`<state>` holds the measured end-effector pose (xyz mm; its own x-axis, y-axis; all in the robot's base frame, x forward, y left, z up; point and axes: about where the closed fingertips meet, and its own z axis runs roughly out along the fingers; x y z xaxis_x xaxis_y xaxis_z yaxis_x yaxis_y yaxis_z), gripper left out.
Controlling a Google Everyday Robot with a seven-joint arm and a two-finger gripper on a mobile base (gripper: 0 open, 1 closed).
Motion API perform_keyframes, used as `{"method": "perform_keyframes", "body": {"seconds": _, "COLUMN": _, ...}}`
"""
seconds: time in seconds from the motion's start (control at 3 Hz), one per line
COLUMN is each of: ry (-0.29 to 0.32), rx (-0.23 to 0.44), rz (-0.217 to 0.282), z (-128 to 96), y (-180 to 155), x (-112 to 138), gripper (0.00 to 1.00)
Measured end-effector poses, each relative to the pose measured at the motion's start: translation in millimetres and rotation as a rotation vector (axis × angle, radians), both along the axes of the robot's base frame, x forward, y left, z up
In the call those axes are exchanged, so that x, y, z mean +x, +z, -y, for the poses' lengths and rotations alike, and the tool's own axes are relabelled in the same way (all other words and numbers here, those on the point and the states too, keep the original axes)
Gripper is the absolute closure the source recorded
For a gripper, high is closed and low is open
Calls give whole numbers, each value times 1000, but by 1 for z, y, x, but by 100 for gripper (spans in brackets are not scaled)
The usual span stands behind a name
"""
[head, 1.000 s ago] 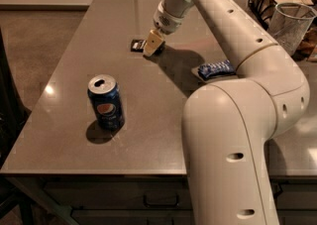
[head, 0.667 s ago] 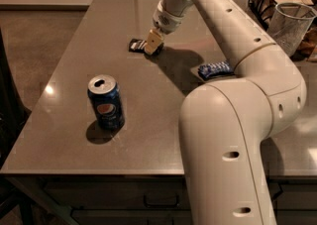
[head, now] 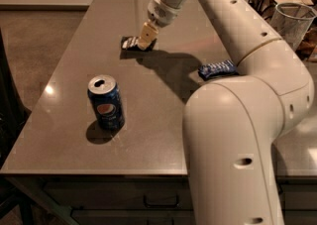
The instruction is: Pick rxbar chocolate
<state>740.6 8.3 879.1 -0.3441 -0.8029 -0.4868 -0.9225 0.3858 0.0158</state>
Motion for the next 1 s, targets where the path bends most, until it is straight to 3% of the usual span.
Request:
{"method": "perform_keyframes", "body": {"seconds": 0.33, "ry": 100, "rx": 84, "rz": 53, "z": -23, "y": 48, "x": -33, "gripper": 100}}
{"method": "perform_keyframes", "body": {"seconds": 0.67, "ry": 183, "rx": 148, "rz": 116, "z": -24, "y": 92, "x": -75, "gripper": 100}}
{"method": "perform_keyframes", "body": {"seconds": 1.0, "ry": 184, "rx": 149, "rz": 118, "z": -24, "y": 93, "x": -76, "gripper": 100}}
